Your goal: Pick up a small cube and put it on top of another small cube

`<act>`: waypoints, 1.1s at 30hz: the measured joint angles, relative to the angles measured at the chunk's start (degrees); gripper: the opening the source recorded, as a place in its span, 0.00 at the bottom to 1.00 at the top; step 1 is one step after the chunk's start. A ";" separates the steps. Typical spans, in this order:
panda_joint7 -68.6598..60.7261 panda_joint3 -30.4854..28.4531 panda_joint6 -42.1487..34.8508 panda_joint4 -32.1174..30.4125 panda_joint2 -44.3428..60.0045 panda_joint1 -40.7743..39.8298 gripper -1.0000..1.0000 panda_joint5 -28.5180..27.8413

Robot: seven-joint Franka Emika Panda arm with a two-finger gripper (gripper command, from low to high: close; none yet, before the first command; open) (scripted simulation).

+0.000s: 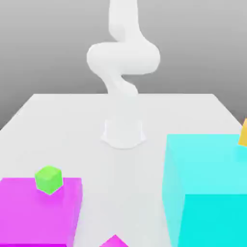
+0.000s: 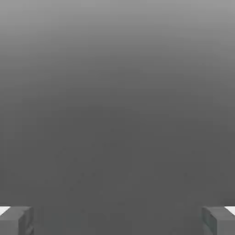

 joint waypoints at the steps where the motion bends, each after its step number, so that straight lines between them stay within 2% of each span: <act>1: -1.09 -0.07 0.65 0.02 2.26 0.08 0.50 -0.65; 14: -16.89 -2.79 8.63 0.24 29.47 1.47 0.50 -4.79; 21: -28.31 -3.32 13.15 0.27 43.94 1.07 0.50 -2.79; 28: -40.76 -0.39 17.63 0.31 58.23 -1.93 0.50 0.68; 33: -42.85 0.50 24.49 1.95 68.57 -2.83 0.50 1.01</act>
